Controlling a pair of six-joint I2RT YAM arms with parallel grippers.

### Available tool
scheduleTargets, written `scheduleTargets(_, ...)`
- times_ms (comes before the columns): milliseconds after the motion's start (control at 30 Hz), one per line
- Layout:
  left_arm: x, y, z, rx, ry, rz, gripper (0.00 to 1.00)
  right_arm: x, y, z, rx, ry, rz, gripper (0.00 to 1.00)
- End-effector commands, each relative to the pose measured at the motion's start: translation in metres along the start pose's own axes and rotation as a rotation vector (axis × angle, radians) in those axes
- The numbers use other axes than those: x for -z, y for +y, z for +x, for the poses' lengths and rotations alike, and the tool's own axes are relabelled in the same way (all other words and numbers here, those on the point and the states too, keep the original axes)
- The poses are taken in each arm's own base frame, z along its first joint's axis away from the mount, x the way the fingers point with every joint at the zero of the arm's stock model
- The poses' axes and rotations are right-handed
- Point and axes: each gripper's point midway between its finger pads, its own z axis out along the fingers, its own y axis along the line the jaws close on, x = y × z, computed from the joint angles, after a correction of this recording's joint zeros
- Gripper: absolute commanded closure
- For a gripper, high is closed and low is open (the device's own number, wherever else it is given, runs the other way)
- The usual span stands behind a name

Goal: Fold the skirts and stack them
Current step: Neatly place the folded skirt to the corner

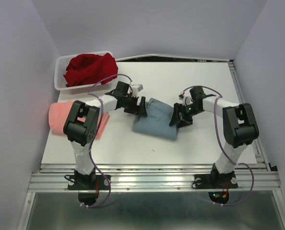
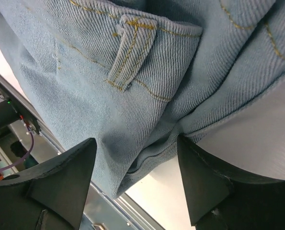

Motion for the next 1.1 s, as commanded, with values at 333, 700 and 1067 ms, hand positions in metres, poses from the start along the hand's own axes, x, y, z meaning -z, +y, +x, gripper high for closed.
scheduleTargets(333,-0.020,0.021,0.012,0.047,0.071,-0.139,0.67,-0.018,-0.020,-0.009,0.030,-0.004,0.030,0.27)
scheduleTargets(700,0.080,-0.008,-0.007,-0.167,-0.019,-0.275,1.00,-0.006,-0.010,-0.016,0.080,-0.030,0.018,0.24)
scheduleTargets(1067,0.185,-0.030,0.002,-0.325,-0.032,-0.387,1.00,0.002,-0.003,-0.025,0.128,-0.034,0.012,0.24)
